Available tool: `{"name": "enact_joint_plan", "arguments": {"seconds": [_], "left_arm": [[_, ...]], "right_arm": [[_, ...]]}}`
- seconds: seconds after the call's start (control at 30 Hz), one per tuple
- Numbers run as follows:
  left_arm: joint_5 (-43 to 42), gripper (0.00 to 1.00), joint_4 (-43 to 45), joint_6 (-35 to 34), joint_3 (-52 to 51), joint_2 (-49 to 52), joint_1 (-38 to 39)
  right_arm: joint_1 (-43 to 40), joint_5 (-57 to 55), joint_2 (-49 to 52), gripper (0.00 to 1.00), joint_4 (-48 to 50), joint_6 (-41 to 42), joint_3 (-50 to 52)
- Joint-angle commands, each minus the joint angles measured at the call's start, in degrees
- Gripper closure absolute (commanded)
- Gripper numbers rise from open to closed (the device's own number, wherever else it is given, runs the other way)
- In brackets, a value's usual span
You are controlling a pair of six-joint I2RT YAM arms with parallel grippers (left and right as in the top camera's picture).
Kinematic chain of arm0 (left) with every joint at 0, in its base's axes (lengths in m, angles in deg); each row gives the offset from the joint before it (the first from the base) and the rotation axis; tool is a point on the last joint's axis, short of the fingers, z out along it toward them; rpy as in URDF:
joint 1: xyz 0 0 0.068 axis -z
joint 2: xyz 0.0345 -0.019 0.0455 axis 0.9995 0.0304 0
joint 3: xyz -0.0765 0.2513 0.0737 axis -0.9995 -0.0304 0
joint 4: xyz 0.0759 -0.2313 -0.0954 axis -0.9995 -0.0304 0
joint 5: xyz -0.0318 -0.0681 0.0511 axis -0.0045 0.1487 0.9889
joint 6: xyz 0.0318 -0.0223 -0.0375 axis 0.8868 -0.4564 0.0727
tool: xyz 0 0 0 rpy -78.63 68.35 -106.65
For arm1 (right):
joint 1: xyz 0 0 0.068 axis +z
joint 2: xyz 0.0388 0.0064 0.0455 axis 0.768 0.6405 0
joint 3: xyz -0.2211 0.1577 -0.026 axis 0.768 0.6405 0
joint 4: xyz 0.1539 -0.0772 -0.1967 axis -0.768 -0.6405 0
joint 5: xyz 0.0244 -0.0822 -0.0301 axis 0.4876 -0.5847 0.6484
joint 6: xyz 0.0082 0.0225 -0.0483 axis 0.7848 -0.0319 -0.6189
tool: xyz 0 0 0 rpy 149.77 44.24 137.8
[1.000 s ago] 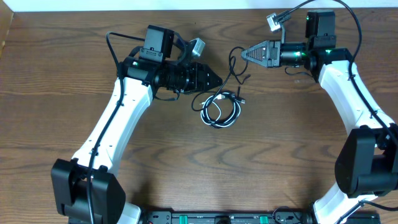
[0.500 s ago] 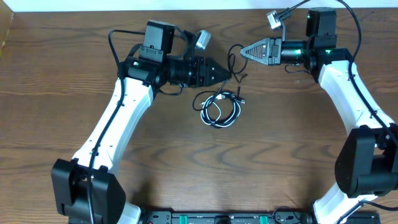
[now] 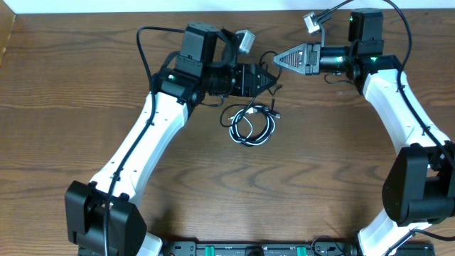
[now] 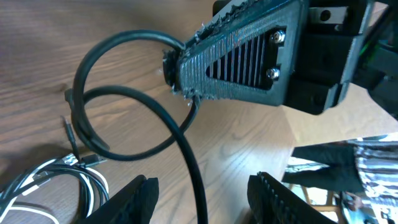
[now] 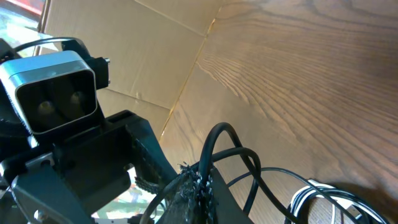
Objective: Untangle cables
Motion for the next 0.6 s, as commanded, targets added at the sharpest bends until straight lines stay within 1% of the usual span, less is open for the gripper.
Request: {"name": "enact_joint_plan", "arguments": {"seconds": [0.0, 0.1, 0.13, 0.17, 0.2, 0.27, 0.33, 0.37, 0.43, 0.5, 0.57], "left_arm": [[4.42, 0.46, 0.22, 0.33, -0.13, 0.44, 0.17], [5.51, 0.47, 0.17, 0.31, -0.13, 0.81, 0.24], [6.01, 0.6, 0.0, 0.31, -0.13, 0.96, 0.22], [6.84, 0.81, -0.44, 0.28, -0.22, 1.14, 0.22], [7.43, 0.93, -1.05, 0.31, -0.24, 1.2, 0.22], [8.63, 0.93, -3.04, 0.33, -0.24, 1.36, 0.22], [8.81, 0.92, -6.6, 1.99, -0.24, 1.42, 0.22], [8.76, 0.93, -8.2, 3.13, -0.24, 1.42, 0.22], [8.76, 0.93, -11.41, 5.79, -0.24, 1.42, 0.22], [8.74, 0.93, -14.01, 8.63, -0.24, 1.42, 0.22], [8.31, 0.93, -16.59, 12.26, -0.24, 1.4, 0.22]], "right_arm": [[0.74, 0.15, -0.07, 0.99, 0.13, 0.31, -0.2], [1.2, 0.17, -0.07, 0.99, 0.11, 0.31, -0.2], [1.33, 0.17, -0.07, 0.99, 0.11, 0.31, -0.2], [1.4, 0.17, -0.07, 0.99, 0.11, 0.31, -0.2], [1.42, 0.15, -0.07, 0.99, 0.11, 0.31, -0.2], [1.55, 0.13, -0.07, 0.99, 0.11, 0.28, -0.2], [1.57, -0.61, -0.07, 0.99, 0.09, 0.07, -0.2], [1.6, -1.27, -0.07, 0.96, -0.02, 0.07, -0.2], [1.57, -1.55, -0.07, 0.86, -0.07, 0.09, -0.2], [1.57, -1.6, -0.07, 0.81, -0.02, 0.07, -0.2], [1.57, -2.01, -0.07, 0.67, -0.09, 0.07, -0.2]]}}
